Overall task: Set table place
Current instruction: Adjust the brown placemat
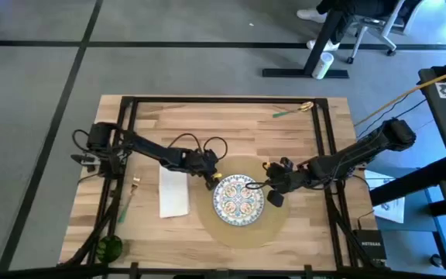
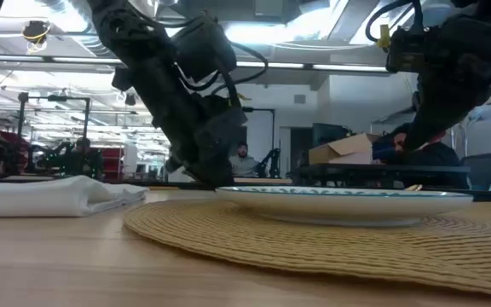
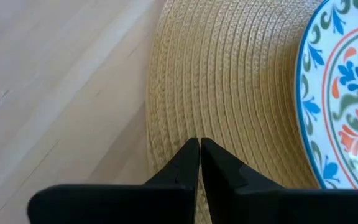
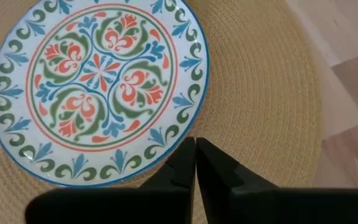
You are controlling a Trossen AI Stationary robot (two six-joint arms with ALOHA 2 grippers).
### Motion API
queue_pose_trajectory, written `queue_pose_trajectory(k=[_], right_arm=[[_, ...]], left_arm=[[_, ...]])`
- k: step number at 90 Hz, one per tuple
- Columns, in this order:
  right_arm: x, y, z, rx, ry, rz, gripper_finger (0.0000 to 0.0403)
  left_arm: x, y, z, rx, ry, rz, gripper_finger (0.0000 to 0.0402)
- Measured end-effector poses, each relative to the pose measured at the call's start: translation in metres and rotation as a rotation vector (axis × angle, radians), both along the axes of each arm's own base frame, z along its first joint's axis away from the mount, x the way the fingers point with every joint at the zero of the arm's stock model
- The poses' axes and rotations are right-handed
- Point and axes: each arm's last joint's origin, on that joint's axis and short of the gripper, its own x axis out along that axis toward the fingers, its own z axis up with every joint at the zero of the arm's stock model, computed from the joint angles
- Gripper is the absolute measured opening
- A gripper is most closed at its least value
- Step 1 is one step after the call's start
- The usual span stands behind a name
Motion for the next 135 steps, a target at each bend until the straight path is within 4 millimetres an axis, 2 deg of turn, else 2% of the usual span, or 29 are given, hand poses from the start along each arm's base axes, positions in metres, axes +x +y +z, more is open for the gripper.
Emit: queue_pose_trajectory(k=[43,135], right_arm=[[0.000,0.000,0.000,0.001,0.002,0.001,0.0000],[0.000,0.000,0.000,0.002,0.003,0.002,0.0000]], left_arm=[[-0.001,0.021,-0.004,0.015,0.026,0.036,0.0000],[-0.004,0.038,-0.002,0.047,0.045,0.042,0.0000]])
